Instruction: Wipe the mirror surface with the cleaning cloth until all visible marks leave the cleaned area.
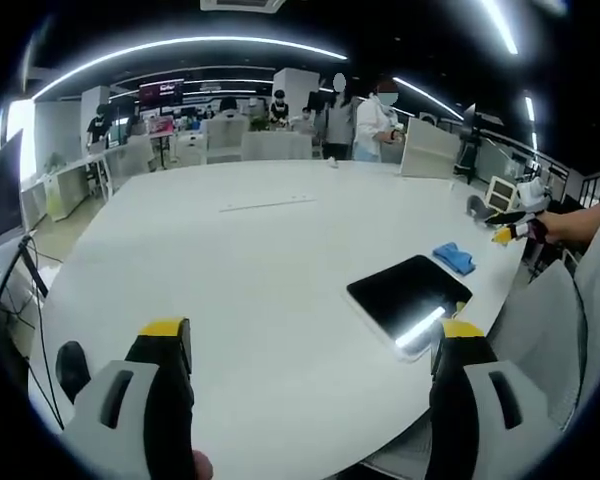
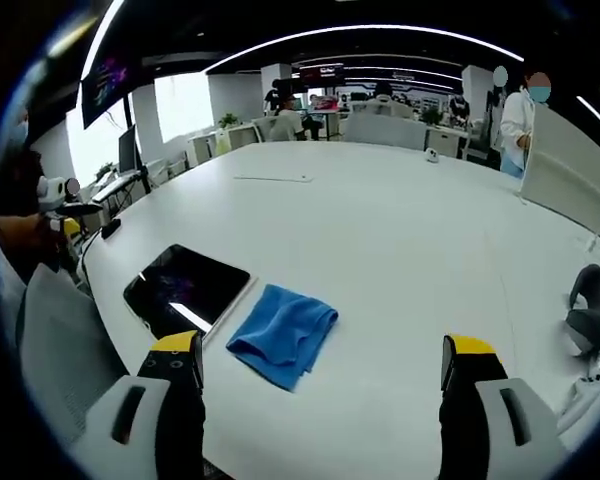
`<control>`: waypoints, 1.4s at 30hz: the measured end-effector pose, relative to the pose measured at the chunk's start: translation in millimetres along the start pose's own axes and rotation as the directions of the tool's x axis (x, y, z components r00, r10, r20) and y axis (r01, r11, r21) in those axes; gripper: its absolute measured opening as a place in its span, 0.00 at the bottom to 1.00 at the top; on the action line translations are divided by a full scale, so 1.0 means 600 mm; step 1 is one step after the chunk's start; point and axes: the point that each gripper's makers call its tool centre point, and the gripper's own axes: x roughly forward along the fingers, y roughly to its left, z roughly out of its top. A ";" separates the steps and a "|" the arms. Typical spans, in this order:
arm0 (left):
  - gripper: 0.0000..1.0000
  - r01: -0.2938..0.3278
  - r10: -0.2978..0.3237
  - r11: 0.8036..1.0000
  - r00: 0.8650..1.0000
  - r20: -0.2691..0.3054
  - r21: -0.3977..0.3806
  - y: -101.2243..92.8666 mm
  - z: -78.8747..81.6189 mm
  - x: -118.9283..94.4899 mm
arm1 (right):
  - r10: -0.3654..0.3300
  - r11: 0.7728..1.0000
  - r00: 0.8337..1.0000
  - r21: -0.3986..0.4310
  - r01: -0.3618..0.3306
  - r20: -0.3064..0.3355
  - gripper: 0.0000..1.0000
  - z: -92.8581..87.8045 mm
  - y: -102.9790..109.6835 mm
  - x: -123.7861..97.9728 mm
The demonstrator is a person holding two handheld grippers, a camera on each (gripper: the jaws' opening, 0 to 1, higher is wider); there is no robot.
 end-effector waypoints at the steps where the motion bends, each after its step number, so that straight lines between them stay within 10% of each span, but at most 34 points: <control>1: 0.99 0.000 0.000 1.000 1.000 0.000 0.001 -0.002 0.001 0.000 | -0.001 1.000 1.000 0.000 0.001 0.001 0.98 0.001 0.003 -0.001; 42: 0.99 0.000 0.000 1.000 1.000 0.017 0.028 -0.009 0.010 -0.005 | -0.007 1.000 1.000 0.021 0.006 0.018 0.90 0.025 0.052 0.015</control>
